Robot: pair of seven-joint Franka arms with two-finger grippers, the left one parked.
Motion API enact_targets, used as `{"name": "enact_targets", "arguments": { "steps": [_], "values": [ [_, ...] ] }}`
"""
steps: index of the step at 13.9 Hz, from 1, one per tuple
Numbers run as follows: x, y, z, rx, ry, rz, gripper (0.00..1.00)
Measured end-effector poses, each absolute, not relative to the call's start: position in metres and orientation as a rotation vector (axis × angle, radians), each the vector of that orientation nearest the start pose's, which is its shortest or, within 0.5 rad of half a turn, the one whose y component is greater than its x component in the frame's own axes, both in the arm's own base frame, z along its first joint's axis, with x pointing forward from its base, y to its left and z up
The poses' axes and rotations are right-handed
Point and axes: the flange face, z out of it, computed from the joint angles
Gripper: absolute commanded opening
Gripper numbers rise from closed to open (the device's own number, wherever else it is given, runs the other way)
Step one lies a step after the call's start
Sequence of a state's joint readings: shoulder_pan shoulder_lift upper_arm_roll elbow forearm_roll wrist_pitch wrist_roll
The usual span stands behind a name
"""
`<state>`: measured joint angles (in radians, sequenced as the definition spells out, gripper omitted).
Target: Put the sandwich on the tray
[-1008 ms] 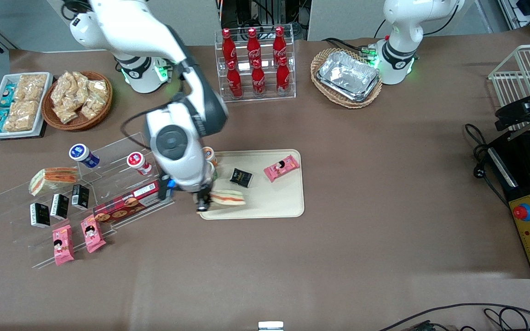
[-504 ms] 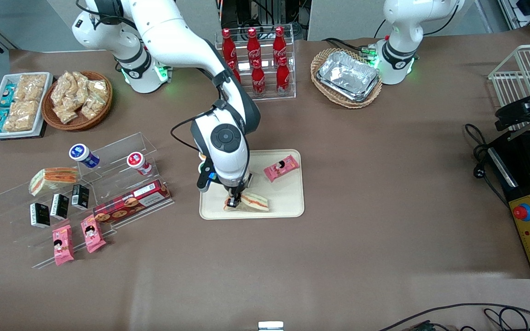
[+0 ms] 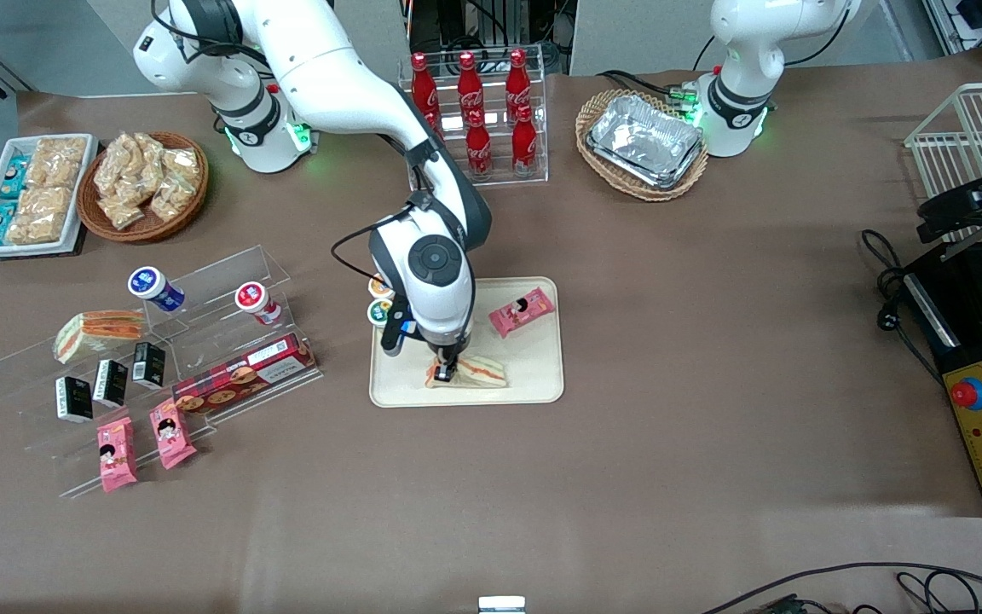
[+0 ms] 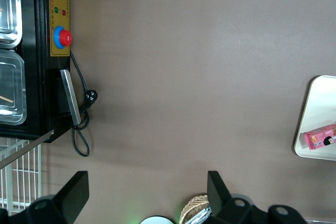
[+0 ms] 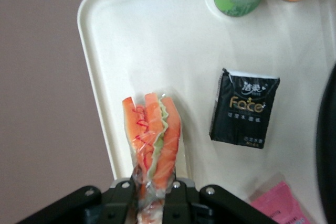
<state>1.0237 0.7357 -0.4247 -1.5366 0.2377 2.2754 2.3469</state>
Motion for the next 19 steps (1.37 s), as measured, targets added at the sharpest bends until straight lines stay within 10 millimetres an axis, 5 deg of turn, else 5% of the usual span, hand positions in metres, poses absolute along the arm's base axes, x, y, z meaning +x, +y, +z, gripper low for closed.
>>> {"name": "enact_targets", "arguments": {
  "steps": [1,3,8,11,15,19],
  "values": [
    [0.554,0.45,0.253,-1.93,2.39,-0.146,0.29],
    [0.552,0.452,0.25,-1.953,2.376,-0.139,1.0],
    [0.562,0.44,0.248,-1.992,2.35,-0.137,1.0],
    [0.567,0.435,0.266,-2.024,2.332,-0.12,1.0],
    [0.562,0.428,0.348,-2.151,2.22,-0.034,1.0],
    [0.582,0.361,0.429,-2.394,1.94,0.027,1.0]
  ]
}}
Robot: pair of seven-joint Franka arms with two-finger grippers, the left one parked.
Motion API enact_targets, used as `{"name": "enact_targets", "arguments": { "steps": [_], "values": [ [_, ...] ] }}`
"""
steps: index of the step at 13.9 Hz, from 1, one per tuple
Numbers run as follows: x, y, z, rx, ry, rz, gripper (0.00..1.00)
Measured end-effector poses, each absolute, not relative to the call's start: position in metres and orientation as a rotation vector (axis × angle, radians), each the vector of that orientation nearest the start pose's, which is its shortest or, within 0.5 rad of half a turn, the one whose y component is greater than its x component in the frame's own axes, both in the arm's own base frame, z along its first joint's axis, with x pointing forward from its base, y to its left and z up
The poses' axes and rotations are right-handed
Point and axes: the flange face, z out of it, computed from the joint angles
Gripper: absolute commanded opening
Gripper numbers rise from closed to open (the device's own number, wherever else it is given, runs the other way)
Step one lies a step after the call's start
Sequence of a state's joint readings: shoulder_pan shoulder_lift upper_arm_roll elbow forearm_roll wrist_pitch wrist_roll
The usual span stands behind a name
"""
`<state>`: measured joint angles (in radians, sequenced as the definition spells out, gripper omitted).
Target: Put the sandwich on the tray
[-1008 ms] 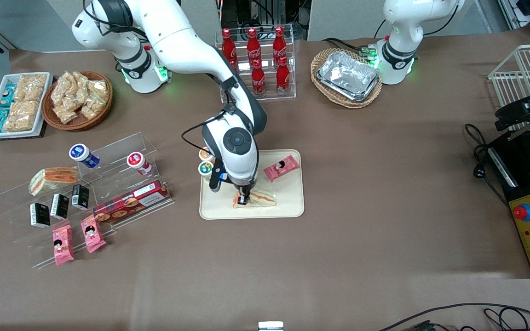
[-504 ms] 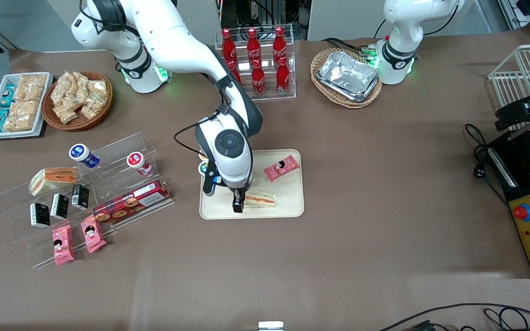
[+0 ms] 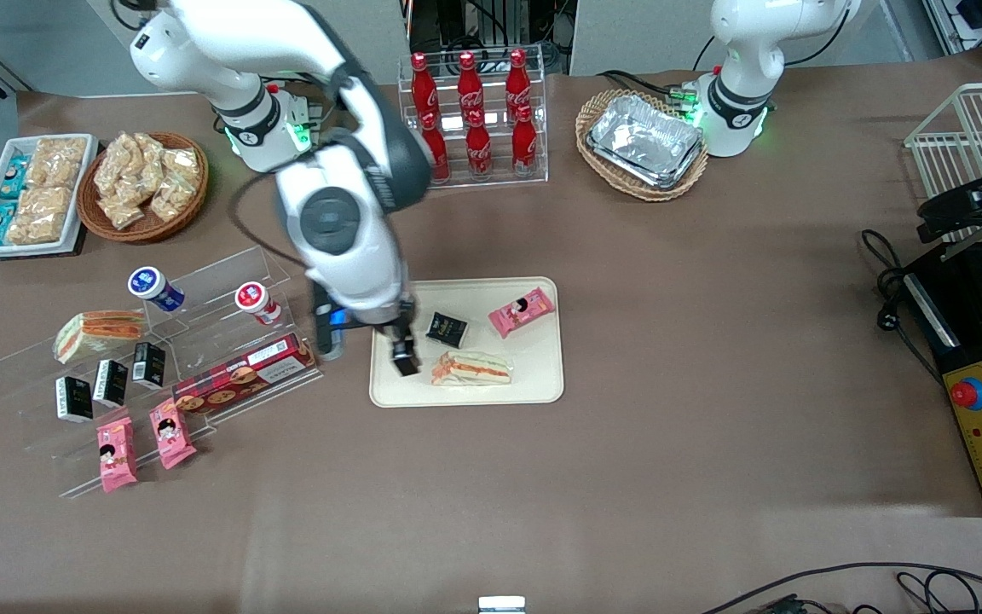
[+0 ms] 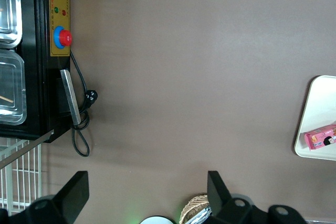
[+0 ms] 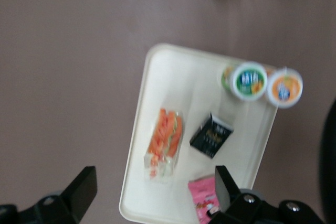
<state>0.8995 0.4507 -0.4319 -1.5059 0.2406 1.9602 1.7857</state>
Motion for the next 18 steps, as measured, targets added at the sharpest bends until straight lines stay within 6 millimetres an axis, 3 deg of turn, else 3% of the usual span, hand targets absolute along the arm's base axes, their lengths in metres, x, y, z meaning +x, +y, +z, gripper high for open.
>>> {"name": "enact_targets", "arguments": {
  "steps": [3,5,7,11,15,18],
  "values": [
    [0.611,0.276,0.468,-2.553,1.692,0.048,1.0],
    [0.623,0.216,0.483,-2.672,1.532,0.064,1.0],
    [0.629,0.173,0.499,-2.786,1.37,0.012,1.0],
    [0.626,0.121,0.545,-3.021,0.84,-0.131,1.0],
    [0.615,0.054,0.583,-3.143,0.374,-0.166,1.0],
    [0.603,0.03,0.6,-3.154,0.257,-0.153,1.0]
  ]
}}
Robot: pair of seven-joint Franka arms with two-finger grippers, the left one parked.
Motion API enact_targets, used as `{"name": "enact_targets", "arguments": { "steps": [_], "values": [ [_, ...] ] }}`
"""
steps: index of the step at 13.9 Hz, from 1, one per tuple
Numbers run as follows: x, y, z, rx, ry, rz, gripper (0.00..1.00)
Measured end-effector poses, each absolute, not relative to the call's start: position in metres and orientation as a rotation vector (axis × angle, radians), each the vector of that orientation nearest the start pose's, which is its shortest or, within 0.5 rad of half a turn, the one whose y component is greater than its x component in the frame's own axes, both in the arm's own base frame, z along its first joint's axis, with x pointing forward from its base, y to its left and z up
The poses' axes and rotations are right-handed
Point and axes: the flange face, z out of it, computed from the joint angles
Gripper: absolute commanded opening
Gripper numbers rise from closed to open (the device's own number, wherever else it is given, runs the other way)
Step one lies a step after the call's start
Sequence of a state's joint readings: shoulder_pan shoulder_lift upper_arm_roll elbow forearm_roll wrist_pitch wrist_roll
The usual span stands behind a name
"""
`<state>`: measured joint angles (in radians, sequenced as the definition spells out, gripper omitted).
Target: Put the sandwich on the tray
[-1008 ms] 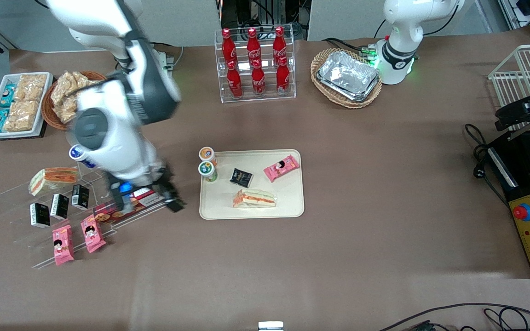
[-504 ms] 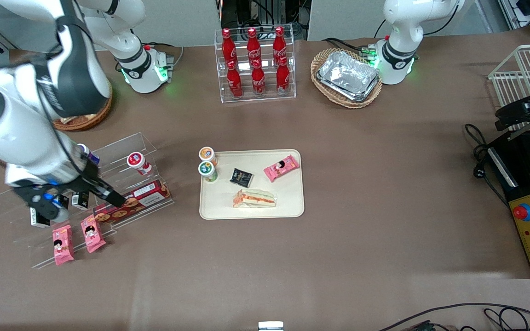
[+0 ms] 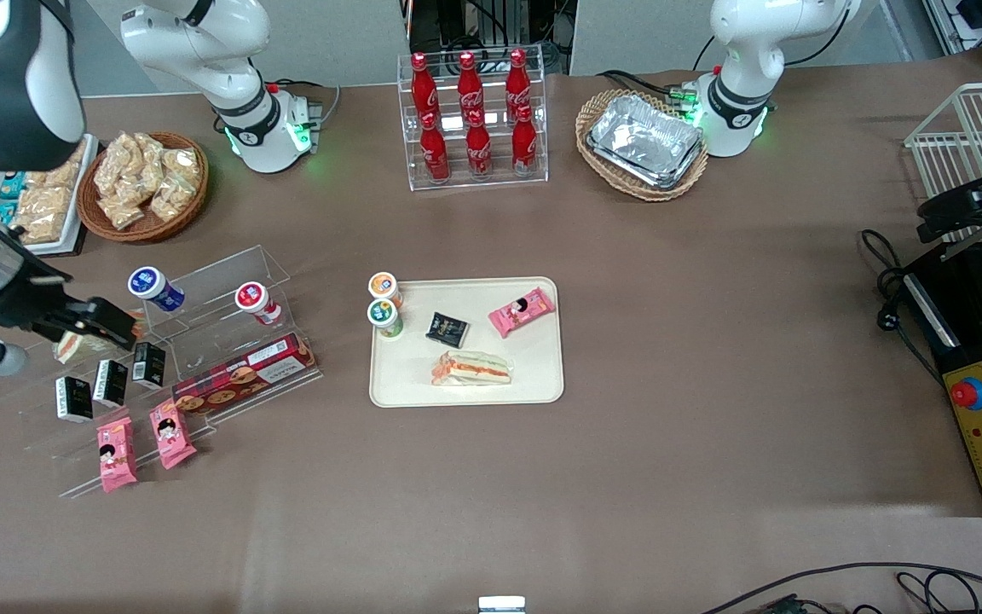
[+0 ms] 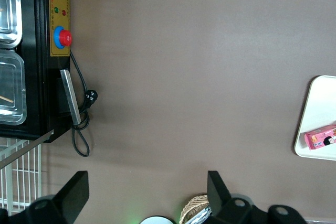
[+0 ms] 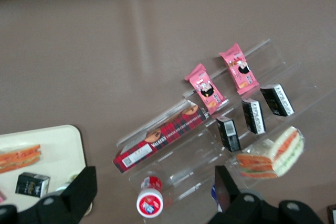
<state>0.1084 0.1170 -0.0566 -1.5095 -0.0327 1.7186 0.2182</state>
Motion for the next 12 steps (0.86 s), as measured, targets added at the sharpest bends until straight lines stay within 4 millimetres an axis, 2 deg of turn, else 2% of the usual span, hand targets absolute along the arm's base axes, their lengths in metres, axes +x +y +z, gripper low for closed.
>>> {"name": "enact_targets", "arguments": {
  "steps": [2,5,8,12],
  "values": [
    [0.595,0.021,0.609,-3.153,0.268,-0.138,1.0],
    [0.588,0.011,0.613,-3.154,0.28,-0.099,1.0],
    [0.57,0.02,0.625,-3.177,0.252,-0.03,1.0],
    [0.556,0.022,0.638,-3.183,0.247,-0.043,1.0]
  ]
}}
